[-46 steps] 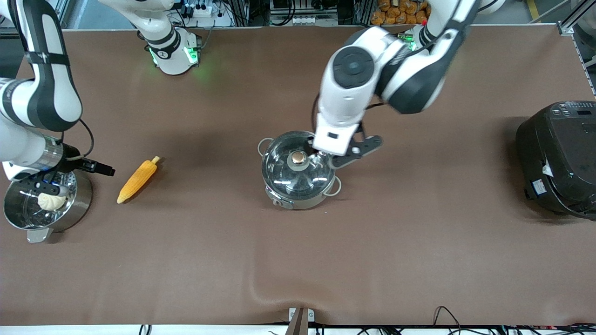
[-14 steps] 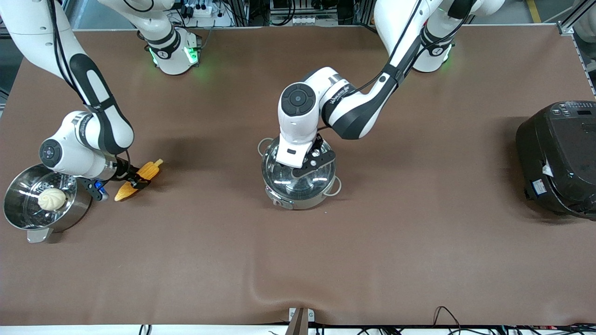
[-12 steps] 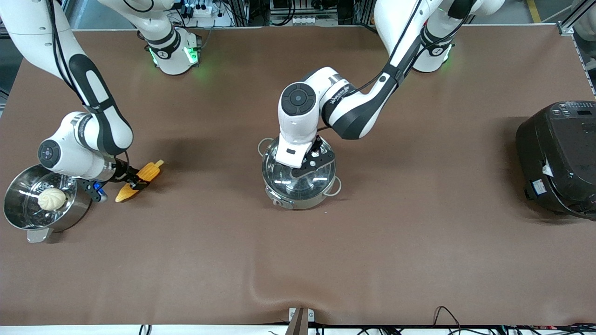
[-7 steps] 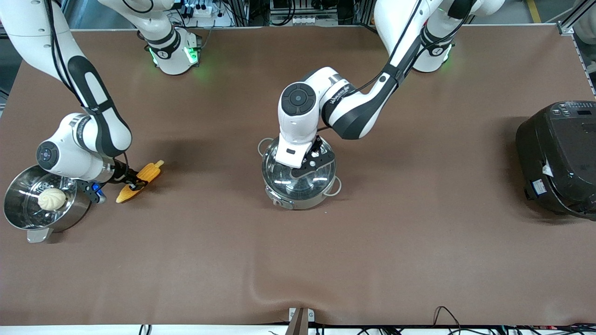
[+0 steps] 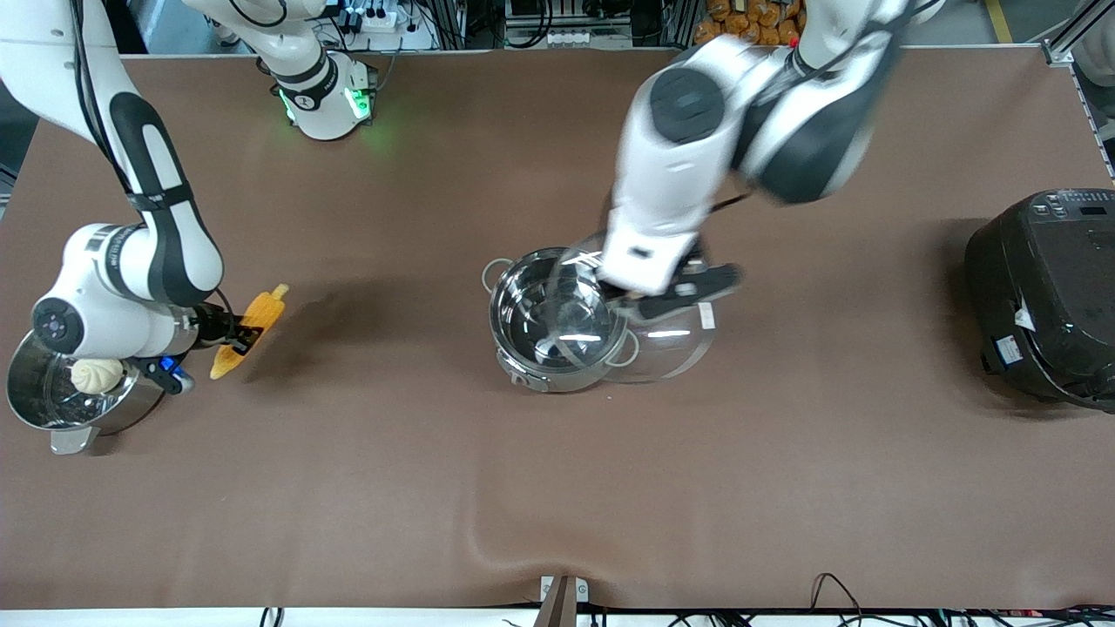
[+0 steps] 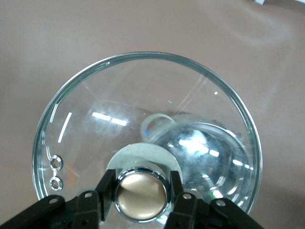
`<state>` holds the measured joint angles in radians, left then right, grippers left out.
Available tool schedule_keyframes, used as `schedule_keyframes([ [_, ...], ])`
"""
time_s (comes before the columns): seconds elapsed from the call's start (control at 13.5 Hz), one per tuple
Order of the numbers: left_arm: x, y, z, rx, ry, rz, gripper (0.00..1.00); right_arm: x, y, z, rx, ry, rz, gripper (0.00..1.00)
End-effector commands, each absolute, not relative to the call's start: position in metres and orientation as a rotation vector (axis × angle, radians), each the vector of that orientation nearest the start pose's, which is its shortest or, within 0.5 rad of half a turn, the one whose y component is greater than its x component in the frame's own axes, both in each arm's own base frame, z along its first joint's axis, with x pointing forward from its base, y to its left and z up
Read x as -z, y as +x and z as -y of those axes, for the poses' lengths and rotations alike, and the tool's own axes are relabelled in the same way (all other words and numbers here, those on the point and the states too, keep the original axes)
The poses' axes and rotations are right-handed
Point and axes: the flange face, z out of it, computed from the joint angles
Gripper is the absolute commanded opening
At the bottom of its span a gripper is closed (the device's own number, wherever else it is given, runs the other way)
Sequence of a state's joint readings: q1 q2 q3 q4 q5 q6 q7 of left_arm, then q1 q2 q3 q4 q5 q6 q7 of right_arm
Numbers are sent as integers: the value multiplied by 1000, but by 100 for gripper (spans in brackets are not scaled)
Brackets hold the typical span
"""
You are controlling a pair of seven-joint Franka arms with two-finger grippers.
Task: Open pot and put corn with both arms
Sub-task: 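Lift the glass lid off with the left gripper while the right gripper lifts the corn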
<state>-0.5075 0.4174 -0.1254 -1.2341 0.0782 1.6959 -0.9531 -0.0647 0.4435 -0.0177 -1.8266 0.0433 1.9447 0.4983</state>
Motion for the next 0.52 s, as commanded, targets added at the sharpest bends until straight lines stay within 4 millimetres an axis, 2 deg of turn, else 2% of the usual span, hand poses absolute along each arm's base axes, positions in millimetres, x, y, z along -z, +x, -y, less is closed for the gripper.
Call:
schedule_keyframes([
  [0.0, -571, 576, 276, 60, -3130, 349, 0, -304, 622, 10, -491, -3038, -848, 12],
  [0.07, -571, 579, 230, 32, -3160, 249, 0, -323, 629, -26, -482, -3011, -789, 12],
  [0.15, -558, 578, 185, 30, -3160, 167, 0, -343, 635, -58, -485, -2972, -767, 12],
  [0.22, -534, 572, 146, 52, -3155, 114, 0, -356, 634, -100, -490, -2943, -722, 12],
  [0.3, -502, 565, 118, 68, -3151, 68, 0, -378, 635, -142, -443, -2925, -681, 12],
  [0.37, -473, 560, 105, 64, -3148, 58, 0, -398, 634, -184, -394, -2935, -633, 12],
  [0.44, -445, 554, 101, 17, -3144, 64, 0, -409, 630, -219, -348, -2963, -538, 13],
])
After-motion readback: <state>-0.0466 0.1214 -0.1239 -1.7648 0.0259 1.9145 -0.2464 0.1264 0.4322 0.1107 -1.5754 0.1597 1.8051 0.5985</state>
